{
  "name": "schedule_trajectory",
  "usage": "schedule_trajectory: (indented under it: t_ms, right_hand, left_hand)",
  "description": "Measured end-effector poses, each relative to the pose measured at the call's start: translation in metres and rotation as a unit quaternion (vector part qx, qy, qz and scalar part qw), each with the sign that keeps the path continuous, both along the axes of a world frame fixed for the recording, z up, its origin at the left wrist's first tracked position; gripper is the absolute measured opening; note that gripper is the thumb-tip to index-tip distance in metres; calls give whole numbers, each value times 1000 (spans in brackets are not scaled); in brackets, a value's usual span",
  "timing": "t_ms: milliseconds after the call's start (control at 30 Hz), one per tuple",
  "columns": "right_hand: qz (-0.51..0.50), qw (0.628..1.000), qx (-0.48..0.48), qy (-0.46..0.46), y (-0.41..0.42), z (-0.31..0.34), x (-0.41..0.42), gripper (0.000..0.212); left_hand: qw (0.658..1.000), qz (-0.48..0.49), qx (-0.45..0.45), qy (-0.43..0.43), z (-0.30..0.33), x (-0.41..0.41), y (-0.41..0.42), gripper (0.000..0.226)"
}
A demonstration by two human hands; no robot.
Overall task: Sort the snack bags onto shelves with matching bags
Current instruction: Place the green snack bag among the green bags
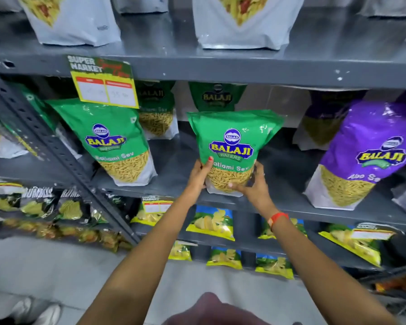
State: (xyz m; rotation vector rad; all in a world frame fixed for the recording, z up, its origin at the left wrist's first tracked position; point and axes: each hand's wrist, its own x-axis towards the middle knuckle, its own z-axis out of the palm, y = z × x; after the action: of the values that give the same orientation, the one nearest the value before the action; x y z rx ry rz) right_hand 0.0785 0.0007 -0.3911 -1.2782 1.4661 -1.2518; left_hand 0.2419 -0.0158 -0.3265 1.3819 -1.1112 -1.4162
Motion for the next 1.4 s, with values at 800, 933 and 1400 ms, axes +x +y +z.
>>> schedule_trajectory:
  t_ms: [800, 933, 1400]
  right_hand:
    - [16, 1000, 12, -15, -11, 6, 32, 86]
    - [10, 1000, 14, -20, -7, 7, 34, 85]
    - [-81, 994, -18, -68, 46, 44, 1, 90]
  left_hand:
    - [999, 34, -36, 20, 5, 33, 9, 40]
    - [999, 25, -23, 19, 6, 34, 11, 41]
    - [939, 245, -239, 15, -9, -2, 33, 39]
